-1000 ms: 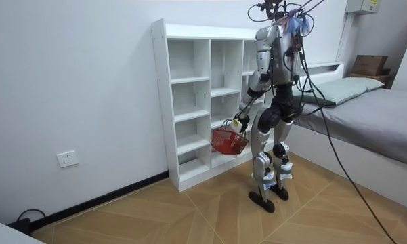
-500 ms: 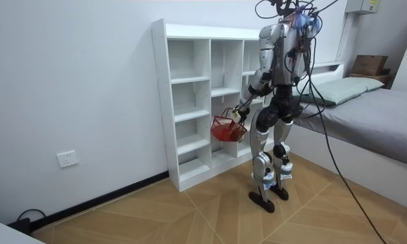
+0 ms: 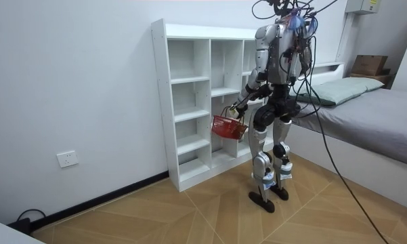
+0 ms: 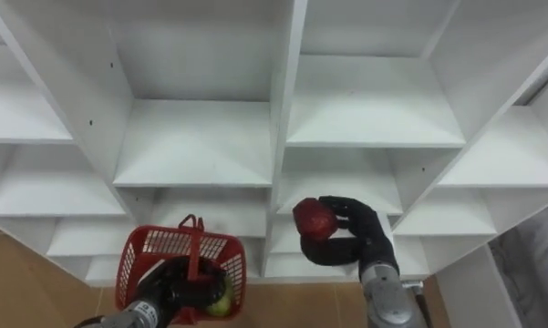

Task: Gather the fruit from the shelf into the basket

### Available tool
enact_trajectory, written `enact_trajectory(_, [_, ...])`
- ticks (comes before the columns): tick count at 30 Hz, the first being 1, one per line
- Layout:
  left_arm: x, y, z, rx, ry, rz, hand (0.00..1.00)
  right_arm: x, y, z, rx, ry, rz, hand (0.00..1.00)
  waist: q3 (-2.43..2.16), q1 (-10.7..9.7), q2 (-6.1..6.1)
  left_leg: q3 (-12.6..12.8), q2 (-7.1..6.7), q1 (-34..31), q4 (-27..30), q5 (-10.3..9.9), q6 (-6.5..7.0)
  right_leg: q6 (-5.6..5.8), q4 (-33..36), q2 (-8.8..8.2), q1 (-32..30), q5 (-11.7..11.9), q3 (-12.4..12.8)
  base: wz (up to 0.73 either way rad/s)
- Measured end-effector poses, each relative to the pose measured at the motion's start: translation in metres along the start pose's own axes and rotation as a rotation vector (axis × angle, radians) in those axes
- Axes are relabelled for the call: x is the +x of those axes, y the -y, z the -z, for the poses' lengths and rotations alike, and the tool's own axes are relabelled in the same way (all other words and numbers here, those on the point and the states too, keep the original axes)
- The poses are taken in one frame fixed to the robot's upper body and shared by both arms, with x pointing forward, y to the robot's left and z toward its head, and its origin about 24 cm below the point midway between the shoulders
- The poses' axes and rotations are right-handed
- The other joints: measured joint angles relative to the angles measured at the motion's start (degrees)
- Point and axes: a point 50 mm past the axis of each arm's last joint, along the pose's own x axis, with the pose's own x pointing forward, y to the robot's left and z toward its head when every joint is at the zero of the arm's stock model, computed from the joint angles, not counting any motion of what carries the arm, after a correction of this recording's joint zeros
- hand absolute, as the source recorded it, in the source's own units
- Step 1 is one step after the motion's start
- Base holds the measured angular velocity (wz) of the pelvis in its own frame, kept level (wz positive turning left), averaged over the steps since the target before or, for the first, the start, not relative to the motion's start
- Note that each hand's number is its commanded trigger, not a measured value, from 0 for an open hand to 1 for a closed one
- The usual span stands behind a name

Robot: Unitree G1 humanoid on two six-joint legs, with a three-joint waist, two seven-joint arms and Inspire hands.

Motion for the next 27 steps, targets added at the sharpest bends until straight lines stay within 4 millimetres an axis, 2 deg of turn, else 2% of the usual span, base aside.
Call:
enact_trajectory(3, [0.0, 0.001, 0.0, -0.001, 0.001, 0.004, 1.0, 0.0, -0.004, 0.0, -0.016, 0.002, -0.031, 1.0, 0.05, -0.1, 0.05, 0.2, 0.11, -0.1, -0.4, 0.0, -0.02, 0.0, 0.0, 0.12, -0.3, 0.0, 0.2, -0.02])
enact_trajectory(9, [0.001, 0.004, -0.001, -0.006, 0.004, 0.01, 1.0, -0.003, -0.016, -0.014, -0.031, 0.066, -0.1, 1.0, 0.12, 0.2, 0.14, 1.2, 0.19, 0.2, -0.8, 0.0, -0.02, 0.0, 0.1, 0.34, -0.7, 0.0, 1.7, -0.1])
enact_trajectory(15, [0.001, 0.006, -0.001, -0.009, 0.005, 0.013, 1.0, -0.005, -0.033, -0.013, -0.048, 0.068, -0.183, 1.0, 0.19, 0.2, 0.16, 1.1, 0.2, 0.2, -0.8, 0.0, -0.03, 0.01, 0.1, 0.36, -0.7, 0.0, 1.8, 0.0])
enact_trajectory(22, [0.002, 0.008, 0.0, -0.014, 0.004, 0.018, 1.0, -0.005, -0.035, -0.011, -0.116, 0.061, -0.222, 1.0, 0.77, 0.5, 1.1, 0.9, 0.18, -0.5, -0.8, 0.0, -0.03, 0.0, 0.1, 0.38, -1.1, 0.0, 1.7, 0.0])
enact_trajectory(27, [0.002, 0.01, 0.0, -0.016, 0.003, 0.022, 1.0, -0.005, -0.037, -0.008, -0.141, 0.046, -0.237, 1.0, 0.7, 0.6, 1.19, 0.9, 0.24, -1.2, -0.7, 0.0, -0.09, 0.0, 0.1, 0.42, -2.0, 0.0, 1.6, 0.0])
